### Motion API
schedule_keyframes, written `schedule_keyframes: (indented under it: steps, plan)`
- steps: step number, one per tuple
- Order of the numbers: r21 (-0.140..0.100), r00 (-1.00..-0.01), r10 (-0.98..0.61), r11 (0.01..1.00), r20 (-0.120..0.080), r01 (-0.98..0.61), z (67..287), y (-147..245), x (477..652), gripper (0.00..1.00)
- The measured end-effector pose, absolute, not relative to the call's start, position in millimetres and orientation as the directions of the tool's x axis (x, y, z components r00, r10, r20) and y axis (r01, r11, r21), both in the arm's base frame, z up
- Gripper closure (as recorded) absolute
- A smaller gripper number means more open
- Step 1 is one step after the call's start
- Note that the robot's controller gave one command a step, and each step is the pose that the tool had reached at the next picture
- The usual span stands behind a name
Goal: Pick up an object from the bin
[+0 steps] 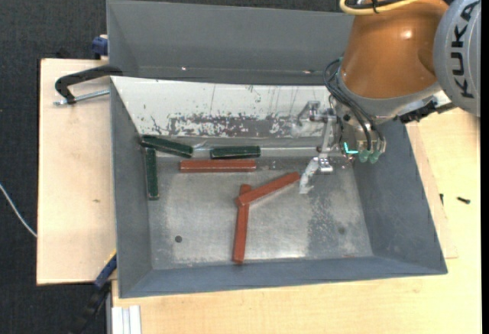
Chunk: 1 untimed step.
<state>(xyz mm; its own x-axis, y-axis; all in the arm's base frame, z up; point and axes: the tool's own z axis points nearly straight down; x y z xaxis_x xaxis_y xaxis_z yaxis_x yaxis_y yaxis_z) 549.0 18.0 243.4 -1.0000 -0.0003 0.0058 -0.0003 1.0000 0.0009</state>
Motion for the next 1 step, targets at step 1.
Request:
schedule_keyframes:
  steps: [1]
  plan:
    - [0.001, -1.0, 0.0, 1.0, -0.002, 0.0, 247.3, 18.0, 550.4, 0.0]
